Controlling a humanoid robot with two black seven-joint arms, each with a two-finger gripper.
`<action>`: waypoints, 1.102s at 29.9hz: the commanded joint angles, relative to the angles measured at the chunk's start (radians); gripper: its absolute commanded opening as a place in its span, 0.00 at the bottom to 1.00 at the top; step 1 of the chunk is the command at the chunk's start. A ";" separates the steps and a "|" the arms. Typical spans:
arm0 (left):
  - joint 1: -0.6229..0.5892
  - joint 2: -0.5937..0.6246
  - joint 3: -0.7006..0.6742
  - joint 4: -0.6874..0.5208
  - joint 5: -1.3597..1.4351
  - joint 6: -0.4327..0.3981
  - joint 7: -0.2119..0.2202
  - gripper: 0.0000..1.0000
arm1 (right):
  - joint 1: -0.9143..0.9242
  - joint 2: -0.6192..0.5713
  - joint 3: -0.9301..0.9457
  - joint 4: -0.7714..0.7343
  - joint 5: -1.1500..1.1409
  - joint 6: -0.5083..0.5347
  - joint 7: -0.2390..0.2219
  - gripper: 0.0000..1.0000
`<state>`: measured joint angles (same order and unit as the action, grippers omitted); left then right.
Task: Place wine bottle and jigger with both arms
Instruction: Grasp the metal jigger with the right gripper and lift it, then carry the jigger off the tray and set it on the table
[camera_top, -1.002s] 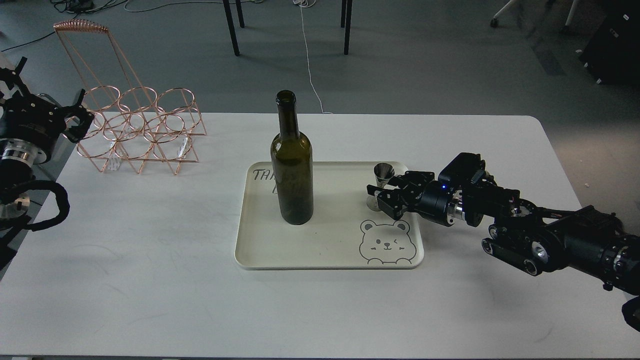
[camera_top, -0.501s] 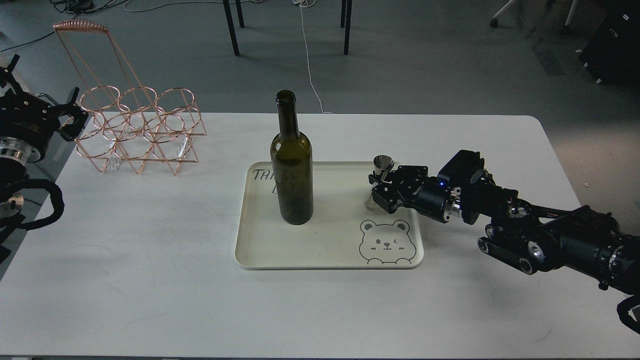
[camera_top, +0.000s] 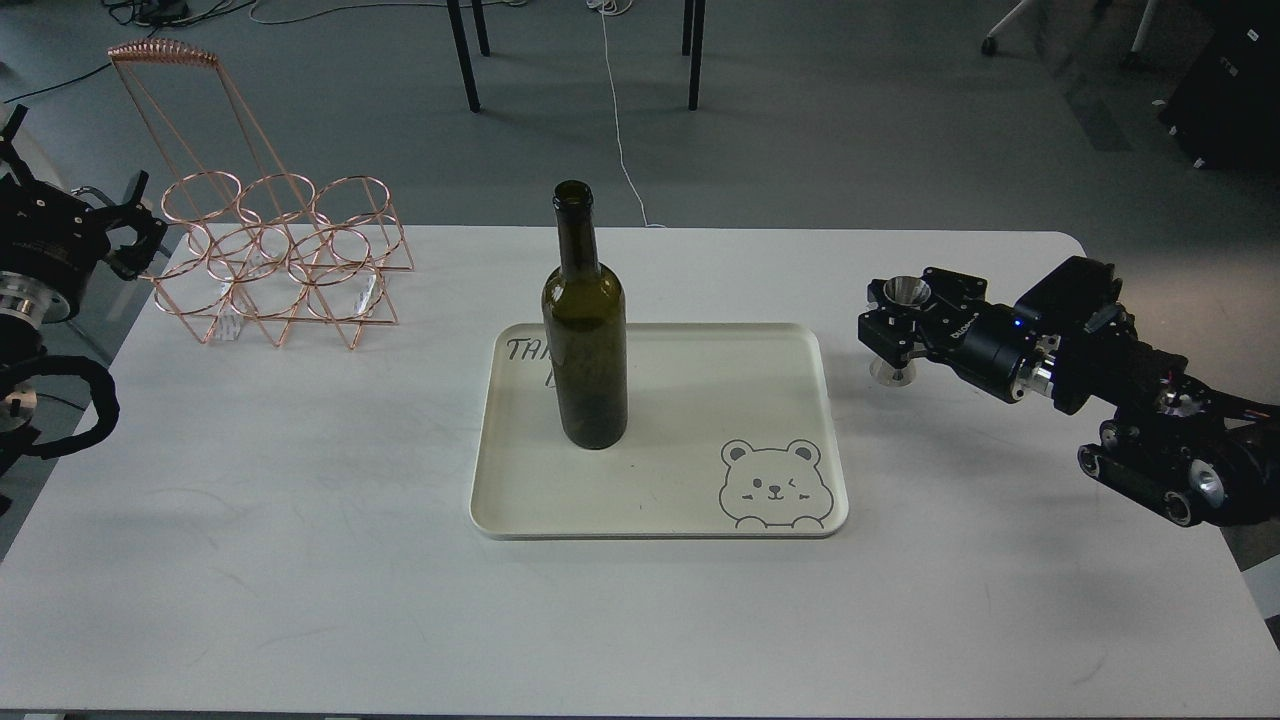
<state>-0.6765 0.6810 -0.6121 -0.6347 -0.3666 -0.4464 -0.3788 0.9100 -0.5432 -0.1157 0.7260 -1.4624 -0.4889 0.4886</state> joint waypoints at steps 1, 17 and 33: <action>0.000 0.000 -0.001 0.000 0.000 0.002 0.000 0.98 | -0.055 -0.064 0.028 0.003 0.048 0.000 0.000 0.07; -0.008 0.008 0.000 -0.010 0.000 0.002 0.001 0.98 | -0.169 -0.146 0.033 -0.005 0.146 0.000 0.000 0.13; -0.014 0.017 0.000 -0.010 0.002 0.002 0.001 0.98 | -0.187 -0.146 0.033 0.003 0.146 0.000 0.000 0.32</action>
<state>-0.6895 0.6978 -0.6120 -0.6444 -0.3651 -0.4448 -0.3774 0.7276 -0.6882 -0.0829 0.7268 -1.3159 -0.4887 0.4886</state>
